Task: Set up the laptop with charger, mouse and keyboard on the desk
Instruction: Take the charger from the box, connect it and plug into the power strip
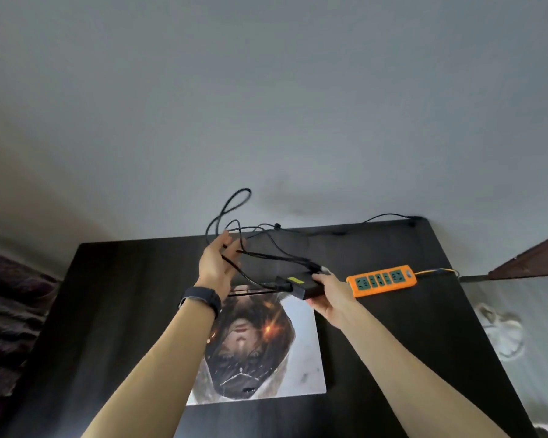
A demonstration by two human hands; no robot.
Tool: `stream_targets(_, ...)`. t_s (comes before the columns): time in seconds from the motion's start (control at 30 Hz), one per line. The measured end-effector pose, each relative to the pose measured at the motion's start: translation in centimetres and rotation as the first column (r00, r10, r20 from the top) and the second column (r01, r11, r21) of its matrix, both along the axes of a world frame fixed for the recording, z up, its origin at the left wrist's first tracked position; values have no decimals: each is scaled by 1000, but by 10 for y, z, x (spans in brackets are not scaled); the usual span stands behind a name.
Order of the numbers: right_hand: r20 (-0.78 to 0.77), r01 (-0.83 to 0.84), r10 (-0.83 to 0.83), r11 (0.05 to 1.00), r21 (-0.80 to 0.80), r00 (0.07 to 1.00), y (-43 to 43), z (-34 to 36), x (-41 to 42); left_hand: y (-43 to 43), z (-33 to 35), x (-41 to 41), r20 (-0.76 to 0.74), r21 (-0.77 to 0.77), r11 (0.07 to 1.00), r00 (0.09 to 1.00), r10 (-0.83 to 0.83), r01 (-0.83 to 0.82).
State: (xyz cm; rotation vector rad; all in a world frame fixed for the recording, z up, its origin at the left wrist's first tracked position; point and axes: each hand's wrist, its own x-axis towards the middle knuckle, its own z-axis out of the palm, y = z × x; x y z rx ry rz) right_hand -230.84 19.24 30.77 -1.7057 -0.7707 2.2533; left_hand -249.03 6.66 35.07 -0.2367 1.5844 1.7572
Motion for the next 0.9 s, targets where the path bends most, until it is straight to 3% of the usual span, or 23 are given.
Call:
stream_targets(0.1,73,59,-68,992,114,995,25,-5,2,-1,-5,-27,19,114,979,986,168,-169)
stream_targets(0.23,152,149,-188,960,238,970,54,-11,-1,-10,-6,-67,-159,1,967,954,253,-256)
stream_targets(0.3,209,143,-205,950,277,956,62,-14,-11,-11,-14,-76,-232,-85,973,954,190,-215)
stream_targets(0.43,275,146,-225,948,282,935,72,-40,-33,-2,-57,-89,-181,-203,975,982,53,-90)
stream_targets(0.57,299,351,-415,904,244,859,76,-76,-44,4,-109,-116,-186,-354,933,983,-4,-63)
stream_targets(0.7,286,378,-458,878,294,842,82,-108,-53,12,-155,-149,-184,-545,838,972,-144,21)
stream_targets(0.77,239,458,-511,855,245,826,88,-116,-57,20,-164,-146,-226,-566,824,959,-173,15)
stream_targets(0.83,212,516,-550,834,197,808,97,-125,-61,24,-158,-128,-417,-588,805,882,-221,-76)
stream_targets(0.9,252,459,-501,864,207,828,108,-138,-61,23,-163,-105,-628,-631,754,691,-357,-184)
